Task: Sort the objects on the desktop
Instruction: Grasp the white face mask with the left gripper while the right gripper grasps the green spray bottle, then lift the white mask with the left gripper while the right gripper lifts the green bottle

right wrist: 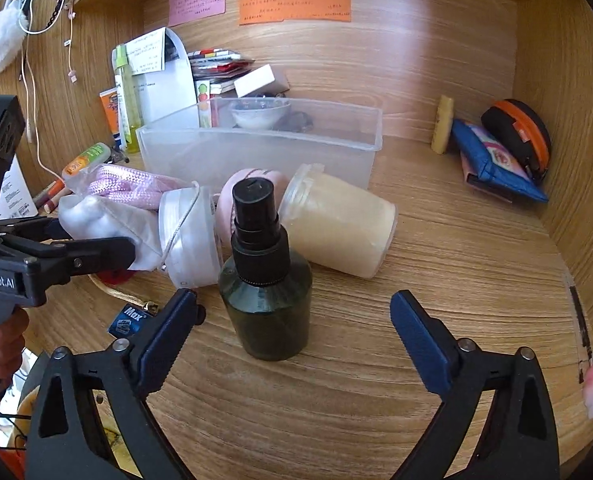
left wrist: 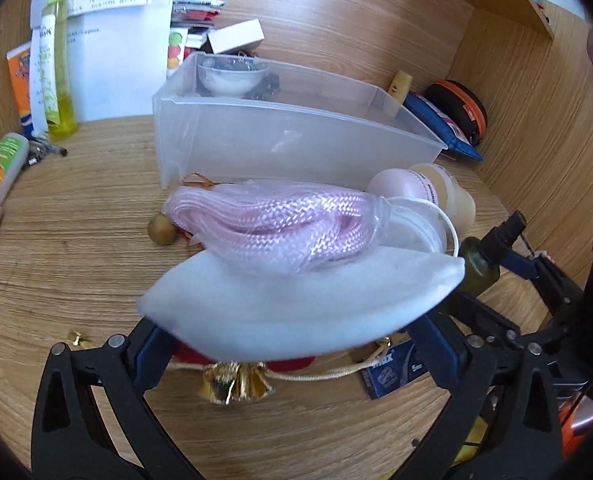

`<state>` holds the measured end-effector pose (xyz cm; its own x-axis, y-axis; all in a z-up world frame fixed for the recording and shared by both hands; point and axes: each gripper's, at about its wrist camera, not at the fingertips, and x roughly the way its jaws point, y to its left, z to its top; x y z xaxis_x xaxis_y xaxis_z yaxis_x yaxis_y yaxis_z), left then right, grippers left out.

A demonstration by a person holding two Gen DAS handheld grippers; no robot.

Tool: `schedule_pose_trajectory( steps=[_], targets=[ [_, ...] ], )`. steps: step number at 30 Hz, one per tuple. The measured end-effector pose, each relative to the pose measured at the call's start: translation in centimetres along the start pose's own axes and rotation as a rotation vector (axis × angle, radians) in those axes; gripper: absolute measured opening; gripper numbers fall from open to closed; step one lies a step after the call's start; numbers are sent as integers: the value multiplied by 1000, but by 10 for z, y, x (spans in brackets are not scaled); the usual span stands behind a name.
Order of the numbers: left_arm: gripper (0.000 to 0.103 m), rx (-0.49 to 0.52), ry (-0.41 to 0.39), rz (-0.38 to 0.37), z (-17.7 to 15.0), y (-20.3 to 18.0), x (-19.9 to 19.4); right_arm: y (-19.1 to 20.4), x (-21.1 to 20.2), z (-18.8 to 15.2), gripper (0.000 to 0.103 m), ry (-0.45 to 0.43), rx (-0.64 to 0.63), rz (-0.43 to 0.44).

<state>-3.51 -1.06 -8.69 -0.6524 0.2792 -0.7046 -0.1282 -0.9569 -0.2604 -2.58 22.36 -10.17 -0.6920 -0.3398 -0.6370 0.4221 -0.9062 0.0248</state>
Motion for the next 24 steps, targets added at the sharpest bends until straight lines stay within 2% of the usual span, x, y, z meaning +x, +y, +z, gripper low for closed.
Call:
schedule_pose_trajectory(
  steps=[4, 6, 9, 11, 14, 17, 24],
  targets=[
    [103, -36, 13, -12, 3, 2, 7, -2, 8, 1, 82, 26, 19, 17],
    [103, -44, 1, -6, 2, 0, 7, -1, 12, 1, 68, 39, 20, 22],
    [103, -24, -31, 22, 2, -4, 6, -1, 16, 0, 56, 54, 27, 25],
    [91, -3, -45, 24, 4, -5, 5, -1, 17, -1, 50, 57, 32, 31],
    [83, 30, -63, 41, 4, -11, 2, -1, 18, -2, 40, 56, 40, 41],
    [78, 54, -73, 57, 5, -14, 1, -3, 17, -2, 40, 45, 48, 36],
    [77, 33, -79, 35, 7, -12, -7, -2, 0, 5, 39, -13, 37, 34]
  ],
)
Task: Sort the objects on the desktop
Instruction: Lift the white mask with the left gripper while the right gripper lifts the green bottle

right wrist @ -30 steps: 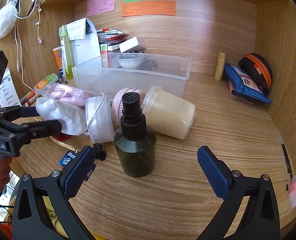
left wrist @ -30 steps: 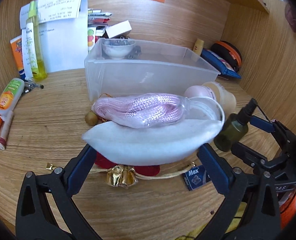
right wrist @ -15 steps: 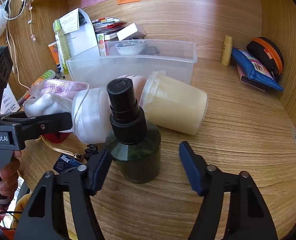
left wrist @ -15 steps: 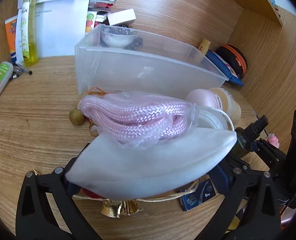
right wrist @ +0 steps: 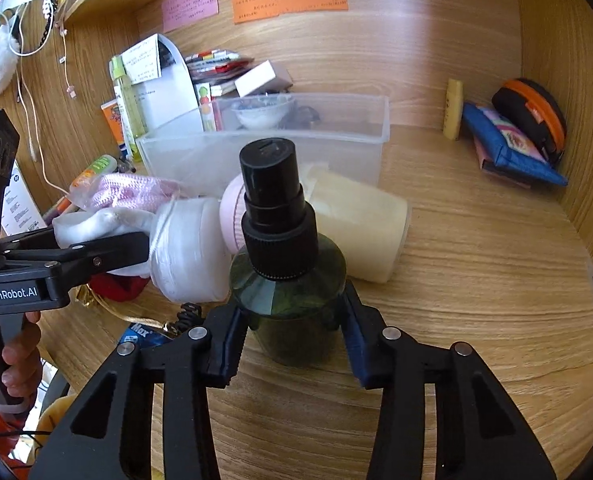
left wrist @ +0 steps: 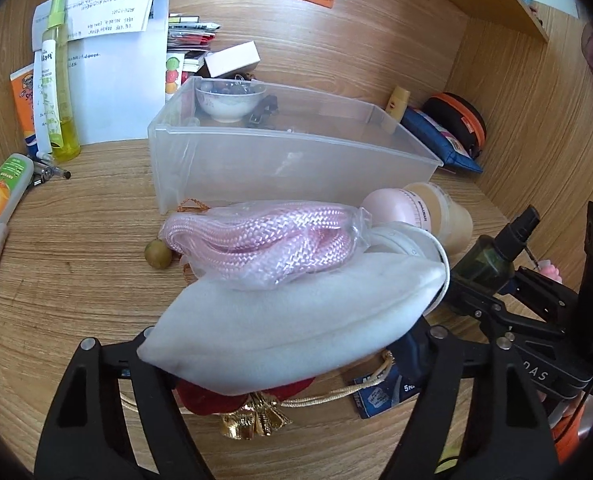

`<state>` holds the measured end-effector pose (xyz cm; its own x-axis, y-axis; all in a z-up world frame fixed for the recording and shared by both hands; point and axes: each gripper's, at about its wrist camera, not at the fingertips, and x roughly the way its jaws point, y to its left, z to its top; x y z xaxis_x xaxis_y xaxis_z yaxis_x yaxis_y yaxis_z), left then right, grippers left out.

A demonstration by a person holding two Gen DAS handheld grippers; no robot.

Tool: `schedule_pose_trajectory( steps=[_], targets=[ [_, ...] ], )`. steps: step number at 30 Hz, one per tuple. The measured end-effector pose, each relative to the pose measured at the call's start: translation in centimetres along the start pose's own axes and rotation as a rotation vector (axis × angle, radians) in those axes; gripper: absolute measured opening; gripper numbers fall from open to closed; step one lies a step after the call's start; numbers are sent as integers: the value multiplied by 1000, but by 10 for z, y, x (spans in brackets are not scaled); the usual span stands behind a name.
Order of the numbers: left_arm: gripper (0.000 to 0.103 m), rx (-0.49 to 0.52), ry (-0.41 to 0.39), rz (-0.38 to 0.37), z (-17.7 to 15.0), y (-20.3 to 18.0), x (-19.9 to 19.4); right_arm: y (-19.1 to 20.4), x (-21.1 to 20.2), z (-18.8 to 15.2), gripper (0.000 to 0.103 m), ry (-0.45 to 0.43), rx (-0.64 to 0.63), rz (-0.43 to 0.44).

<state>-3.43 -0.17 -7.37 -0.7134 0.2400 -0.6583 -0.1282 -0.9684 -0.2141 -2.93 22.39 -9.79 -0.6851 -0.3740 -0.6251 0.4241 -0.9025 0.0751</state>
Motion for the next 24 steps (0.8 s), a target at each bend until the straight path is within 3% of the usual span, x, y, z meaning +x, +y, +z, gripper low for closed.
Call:
schedule_pose_trajectory(
  steps=[24],
  targets=[
    [77, 28, -160, -5, 16, -12, -68, -2, -41, 30, 39, -126, -20, 21]
  ],
)
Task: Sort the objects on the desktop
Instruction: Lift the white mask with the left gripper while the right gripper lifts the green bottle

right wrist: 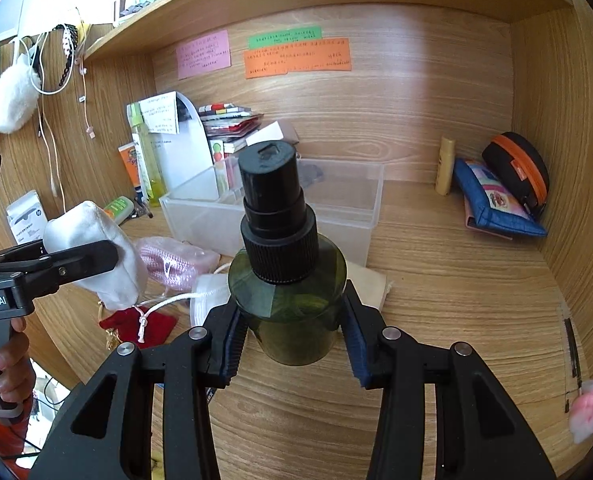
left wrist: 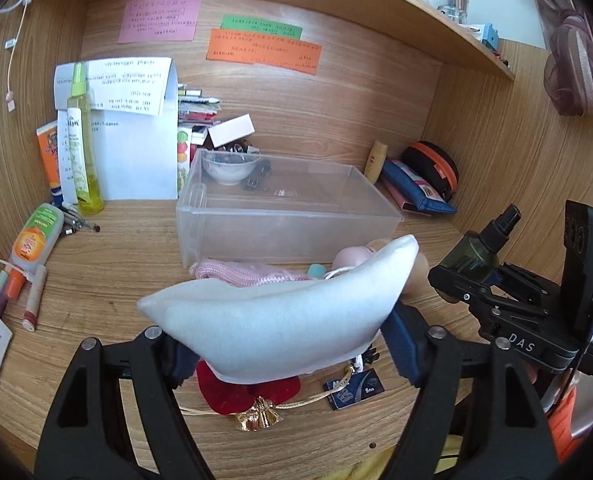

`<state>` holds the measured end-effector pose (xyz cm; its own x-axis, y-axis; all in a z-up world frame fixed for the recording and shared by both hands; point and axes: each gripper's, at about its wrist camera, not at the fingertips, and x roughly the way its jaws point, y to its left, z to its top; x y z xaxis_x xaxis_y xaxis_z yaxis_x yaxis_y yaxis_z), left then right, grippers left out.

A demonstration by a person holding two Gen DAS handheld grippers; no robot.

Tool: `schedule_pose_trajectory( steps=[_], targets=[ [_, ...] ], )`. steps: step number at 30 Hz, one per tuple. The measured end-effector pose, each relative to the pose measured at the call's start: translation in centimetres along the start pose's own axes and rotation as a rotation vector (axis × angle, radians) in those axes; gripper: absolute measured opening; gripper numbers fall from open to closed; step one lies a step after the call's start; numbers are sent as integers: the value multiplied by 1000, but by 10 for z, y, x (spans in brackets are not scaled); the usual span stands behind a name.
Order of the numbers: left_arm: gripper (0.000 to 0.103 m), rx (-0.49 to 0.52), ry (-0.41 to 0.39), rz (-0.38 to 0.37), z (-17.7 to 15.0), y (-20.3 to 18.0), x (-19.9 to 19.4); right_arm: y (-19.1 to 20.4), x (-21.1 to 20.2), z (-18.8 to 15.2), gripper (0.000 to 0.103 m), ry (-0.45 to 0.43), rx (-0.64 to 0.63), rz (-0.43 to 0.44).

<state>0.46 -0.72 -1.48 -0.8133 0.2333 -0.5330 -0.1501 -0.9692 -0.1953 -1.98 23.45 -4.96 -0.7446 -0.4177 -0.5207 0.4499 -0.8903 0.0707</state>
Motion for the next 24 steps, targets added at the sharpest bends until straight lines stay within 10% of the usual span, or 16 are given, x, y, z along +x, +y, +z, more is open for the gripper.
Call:
schedule_pose_trajectory(
  steps=[24],
  targets=[
    [67, -18, -13, -2, 30, 3, 10, -17, 12, -3, 26, 90, 5, 77]
  ],
)
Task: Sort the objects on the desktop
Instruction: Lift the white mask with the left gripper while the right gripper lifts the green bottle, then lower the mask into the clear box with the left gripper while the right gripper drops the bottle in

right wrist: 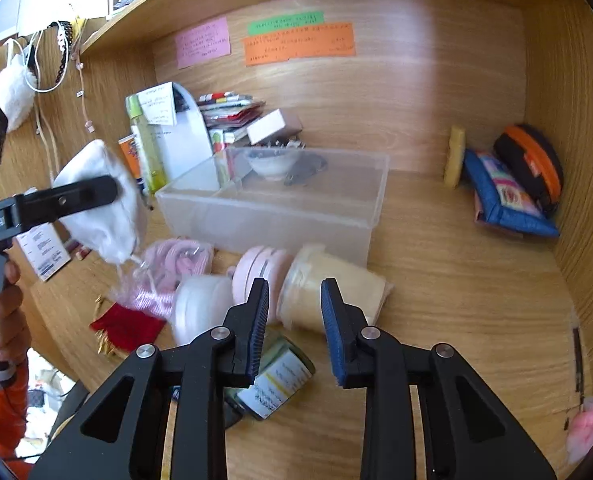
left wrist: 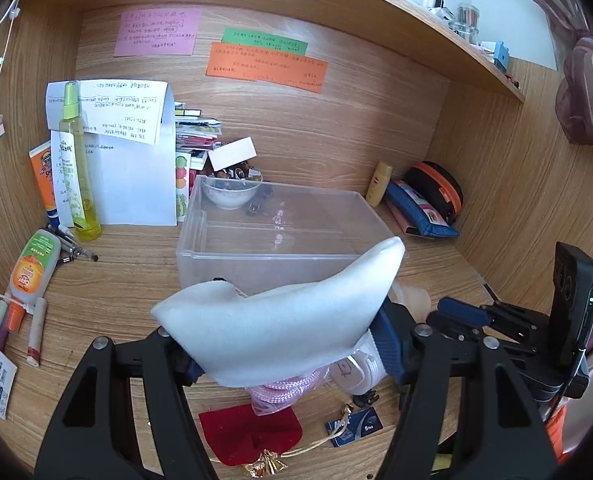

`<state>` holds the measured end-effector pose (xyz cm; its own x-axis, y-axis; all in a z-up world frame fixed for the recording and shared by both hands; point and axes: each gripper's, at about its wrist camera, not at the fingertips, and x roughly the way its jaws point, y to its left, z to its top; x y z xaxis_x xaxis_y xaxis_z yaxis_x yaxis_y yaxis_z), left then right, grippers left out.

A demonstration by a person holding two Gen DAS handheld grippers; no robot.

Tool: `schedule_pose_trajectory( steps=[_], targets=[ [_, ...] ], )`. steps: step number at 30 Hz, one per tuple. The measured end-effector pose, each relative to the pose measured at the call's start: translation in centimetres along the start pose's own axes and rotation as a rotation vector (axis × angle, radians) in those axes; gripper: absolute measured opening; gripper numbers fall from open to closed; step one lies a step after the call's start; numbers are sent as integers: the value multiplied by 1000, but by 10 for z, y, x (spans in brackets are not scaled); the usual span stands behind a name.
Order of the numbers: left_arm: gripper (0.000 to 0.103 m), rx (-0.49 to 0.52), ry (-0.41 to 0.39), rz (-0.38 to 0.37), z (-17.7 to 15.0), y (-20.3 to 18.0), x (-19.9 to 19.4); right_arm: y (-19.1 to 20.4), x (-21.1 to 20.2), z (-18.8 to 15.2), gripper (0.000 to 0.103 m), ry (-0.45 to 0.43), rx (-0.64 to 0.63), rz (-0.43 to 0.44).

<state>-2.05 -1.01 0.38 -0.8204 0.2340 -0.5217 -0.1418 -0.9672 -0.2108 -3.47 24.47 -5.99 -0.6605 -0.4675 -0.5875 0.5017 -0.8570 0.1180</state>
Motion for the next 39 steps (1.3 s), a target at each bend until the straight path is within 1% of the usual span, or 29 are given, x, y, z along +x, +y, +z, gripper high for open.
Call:
schedule_pose_trajectory(
  steps=[1, 2, 3, 5, 10, 12, 14, 15, 18, 20, 24, 31, 39],
  targets=[
    [67, 7, 4, 0, -2, -1, 1, 1, -1, -6, 28, 19, -9, -5],
    [67, 12, 6, 0, -3, -3, 2, 3, -1, -11, 36, 29, -12, -22],
    [67, 19, 10, 0, -7, -4, 3, 5, -1, -15, 47, 35, -18, -30],
    [67, 26, 22, -10, -12, -7, 6, 11, -3, -27, 54, 44, -41, -33],
    [67, 26, 59, -34, -22, -10, 13, 18, 4, -39, 54, 70, -83, -83],
    [67, 25, 64, -40, -24, -10, 13, 15, 9, -43, 54, 86, -65, -70],
    [67, 22, 68, -44, -27, -10, 14, 12, 12, -44, 57, 84, -46, -56],
    [67, 22, 70, -45, -28, -10, 14, 11, 12, -43, 55, 83, -46, -56],
    [67, 19, 66, -46, -26, -9, 13, 9, 13, -42, 54, 86, -34, -40],
    [67, 15, 58, -48, -22, -8, 11, 7, 11, -39, 54, 80, -28, -44],
    [67, 17, 33, -51, -11, -10, 5, 4, -3, -27, 54, 33, -12, -26],
    [67, 12, -5, -67, 12, -14, -2, 0, -25, 5, 54, -68, -25, -52],
    [67, 10, -70, -34, 42, -10, -8, -6, -23, 41, 54, -131, -14, -48]
  ],
)
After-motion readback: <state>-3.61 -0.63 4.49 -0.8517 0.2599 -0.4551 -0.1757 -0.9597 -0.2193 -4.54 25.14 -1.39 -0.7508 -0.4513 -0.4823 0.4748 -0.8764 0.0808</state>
